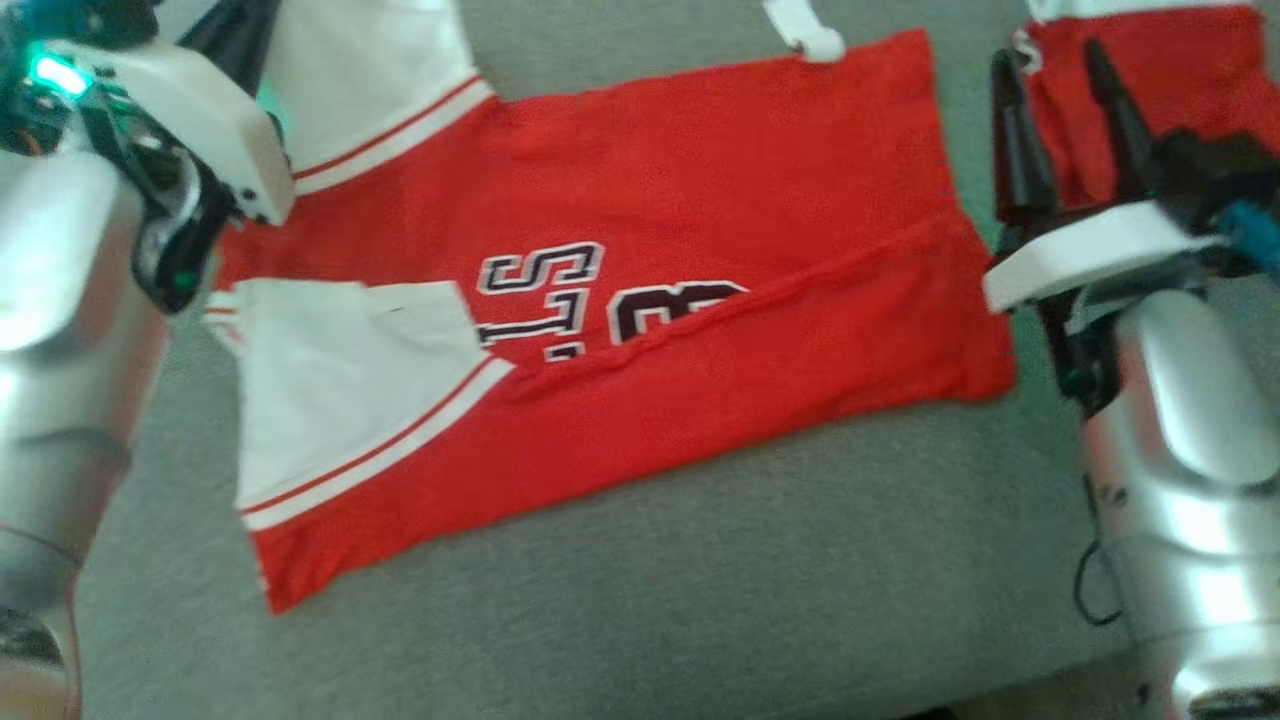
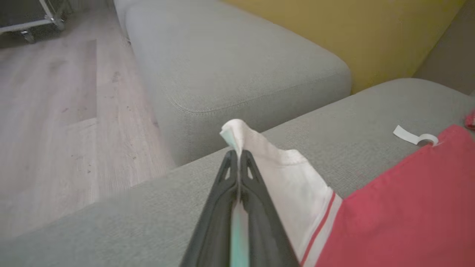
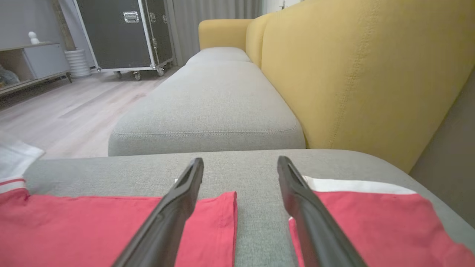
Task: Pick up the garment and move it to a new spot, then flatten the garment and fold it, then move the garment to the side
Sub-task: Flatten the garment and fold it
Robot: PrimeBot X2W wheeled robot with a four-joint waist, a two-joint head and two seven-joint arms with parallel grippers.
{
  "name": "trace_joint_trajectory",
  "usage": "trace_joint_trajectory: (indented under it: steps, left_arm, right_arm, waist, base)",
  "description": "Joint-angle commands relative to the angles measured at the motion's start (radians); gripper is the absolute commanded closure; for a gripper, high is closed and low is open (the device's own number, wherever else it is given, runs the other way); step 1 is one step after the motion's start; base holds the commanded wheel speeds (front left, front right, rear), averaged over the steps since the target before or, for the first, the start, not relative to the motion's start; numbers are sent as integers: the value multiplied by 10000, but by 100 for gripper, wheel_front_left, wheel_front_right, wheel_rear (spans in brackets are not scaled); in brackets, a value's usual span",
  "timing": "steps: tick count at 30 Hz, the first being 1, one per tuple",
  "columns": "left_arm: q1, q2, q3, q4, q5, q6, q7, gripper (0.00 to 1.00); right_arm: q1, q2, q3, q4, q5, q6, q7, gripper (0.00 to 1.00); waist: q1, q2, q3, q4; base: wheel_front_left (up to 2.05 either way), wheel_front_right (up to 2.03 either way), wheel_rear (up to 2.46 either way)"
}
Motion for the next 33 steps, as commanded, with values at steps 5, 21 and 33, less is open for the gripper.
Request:
trace_joint_trajectory:
  steps: [5,21,33]
  left_arm:
    - [298,207,-4,-983,-26,18,-744,100]
    - [1255,-420,-644,-3219,-177,258,-751,100]
    - [981,-569,-717,-3349,-145,312,-770,100]
  right_arm:
    - [-1048,-746,229,1317,290,-7,973,0]
    - [-3076,-2278,1387,5719,686,-7,2087,0]
    - [-3997,-2336,1483,6960,376,-7,1987,100]
  waist:
    - [1,0,-577,1278]
    - [1,0,-225,2685]
    - [1,0,434,2903]
  base:
    - [0,0,0]
    - [0,0,0]
    - [0,0,0]
